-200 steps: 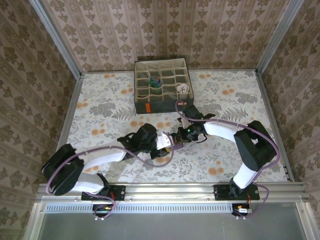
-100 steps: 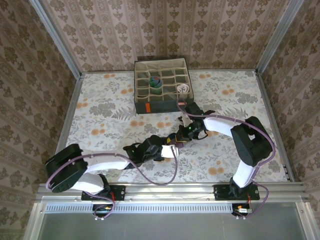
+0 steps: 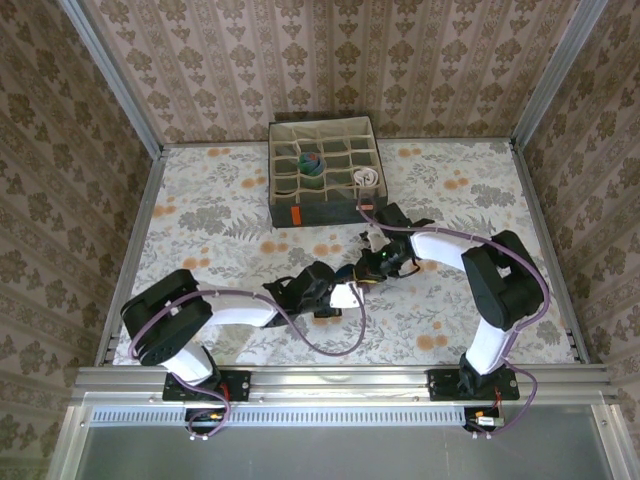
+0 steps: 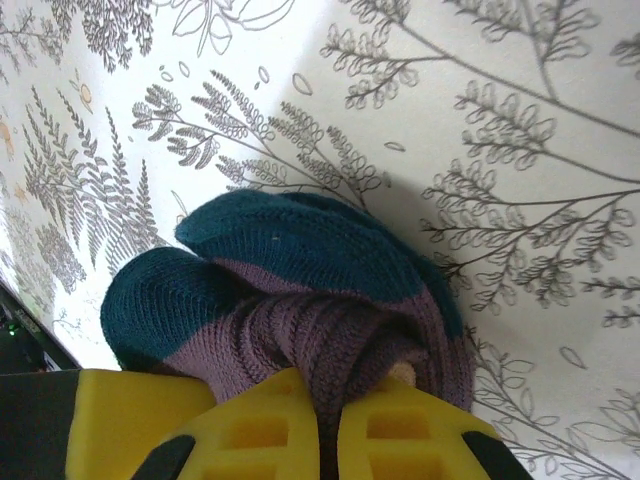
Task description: Roll the socks
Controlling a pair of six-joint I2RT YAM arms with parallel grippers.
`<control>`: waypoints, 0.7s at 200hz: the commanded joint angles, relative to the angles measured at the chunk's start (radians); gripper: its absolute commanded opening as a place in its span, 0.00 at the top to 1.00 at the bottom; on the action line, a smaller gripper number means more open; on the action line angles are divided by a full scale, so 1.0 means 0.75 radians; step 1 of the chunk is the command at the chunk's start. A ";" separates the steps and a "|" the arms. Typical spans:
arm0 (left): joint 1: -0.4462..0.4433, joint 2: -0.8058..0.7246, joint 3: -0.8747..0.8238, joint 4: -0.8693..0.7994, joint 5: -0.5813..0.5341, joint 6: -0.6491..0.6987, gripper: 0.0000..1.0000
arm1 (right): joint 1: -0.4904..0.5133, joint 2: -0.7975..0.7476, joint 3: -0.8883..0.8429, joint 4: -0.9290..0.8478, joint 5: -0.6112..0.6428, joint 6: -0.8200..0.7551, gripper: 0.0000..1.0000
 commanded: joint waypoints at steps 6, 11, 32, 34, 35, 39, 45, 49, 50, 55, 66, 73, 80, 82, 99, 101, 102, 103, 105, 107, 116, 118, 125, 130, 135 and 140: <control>0.094 0.000 0.045 -0.231 0.298 -0.168 1.00 | 0.006 -0.068 -0.090 -0.059 0.078 -0.035 0.67; 0.113 -0.002 0.053 -0.253 0.337 -0.188 1.00 | 0.002 -0.092 -0.103 -0.039 0.081 -0.033 0.66; 0.170 0.003 0.069 -0.315 0.470 -0.263 1.00 | -0.011 -0.230 -0.178 0.087 0.071 -0.024 0.66; 0.174 0.003 0.071 -0.320 0.479 -0.270 1.00 | -0.012 -0.247 -0.186 0.102 0.071 -0.026 0.66; 0.174 0.003 0.071 -0.324 0.482 -0.273 1.00 | -0.013 -0.255 -0.188 0.108 0.071 -0.026 0.66; 0.180 0.003 0.074 -0.330 0.495 -0.287 1.00 | -0.014 -0.282 -0.204 0.131 0.077 -0.026 0.66; 0.189 0.004 0.078 -0.339 0.516 -0.307 1.00 | -0.013 -0.324 -0.227 0.161 0.094 -0.028 0.66; 0.197 0.005 0.080 -0.346 0.531 -0.320 1.00 | -0.013 -0.350 -0.241 0.178 0.103 -0.032 0.66; 0.200 0.006 0.081 -0.347 0.536 -0.323 1.00 | -0.013 -0.357 -0.243 0.181 0.104 -0.031 0.66; 0.210 0.008 0.087 -0.355 0.557 -0.342 1.00 | -0.015 -0.388 -0.264 0.203 0.114 -0.037 0.66; 0.239 0.020 0.102 -0.377 0.605 -0.386 1.00 | -0.015 -0.448 -0.301 0.239 0.139 -0.043 0.66; 0.254 0.031 0.117 -0.395 0.630 -0.412 1.00 | -0.015 -0.474 -0.320 0.254 0.148 -0.043 0.65; 0.269 0.045 0.134 -0.420 0.658 -0.431 1.00 | -0.015 -0.475 -0.333 0.264 0.147 -0.044 0.64; 0.274 0.047 0.140 -0.425 0.666 -0.435 1.00 | -0.015 -0.475 -0.336 0.266 0.144 -0.043 0.63; 0.298 0.087 0.177 -0.473 0.710 -0.462 1.00 | -0.015 -0.475 -0.345 0.270 0.115 -0.039 0.60; 0.300 0.091 0.181 -0.476 0.716 -0.464 1.00 | -0.013 -0.475 -0.345 0.273 0.109 -0.040 0.59; 0.301 0.092 0.182 -0.478 0.719 -0.464 1.00 | -0.013 -0.475 -0.345 0.273 0.106 -0.039 0.59; 0.302 0.096 0.184 -0.480 0.721 -0.465 1.00 | -0.013 -0.475 -0.345 0.273 0.104 -0.040 0.59; 0.304 0.100 0.188 -0.484 0.726 -0.467 1.00 | -0.013 -0.476 -0.344 0.273 0.100 -0.039 0.58; 0.307 0.105 0.191 -0.487 0.730 -0.469 1.00 | -0.011 -0.474 -0.343 0.274 0.095 -0.040 0.58; 0.317 0.128 0.205 -0.499 0.745 -0.476 1.00 | -0.005 -0.463 -0.343 0.279 0.083 -0.040 0.56; 0.319 0.133 0.208 -0.501 0.750 -0.477 1.00 | -0.002 -0.460 -0.343 0.280 0.082 -0.041 0.55; 0.326 0.153 0.217 -0.507 0.766 -0.484 1.00 | 0.004 -0.448 -0.341 0.290 0.077 -0.039 0.55; 0.333 0.166 0.223 -0.509 0.777 -0.490 1.00 | 0.009 -0.437 -0.340 0.297 0.073 -0.035 0.54; 0.338 0.179 0.228 -0.512 0.788 -0.495 1.00 | 0.014 -0.425 -0.337 0.303 0.071 -0.033 0.54; 0.342 0.190 0.232 -0.512 0.798 -0.500 1.00 | 0.020 -0.411 -0.332 0.307 0.070 -0.029 0.54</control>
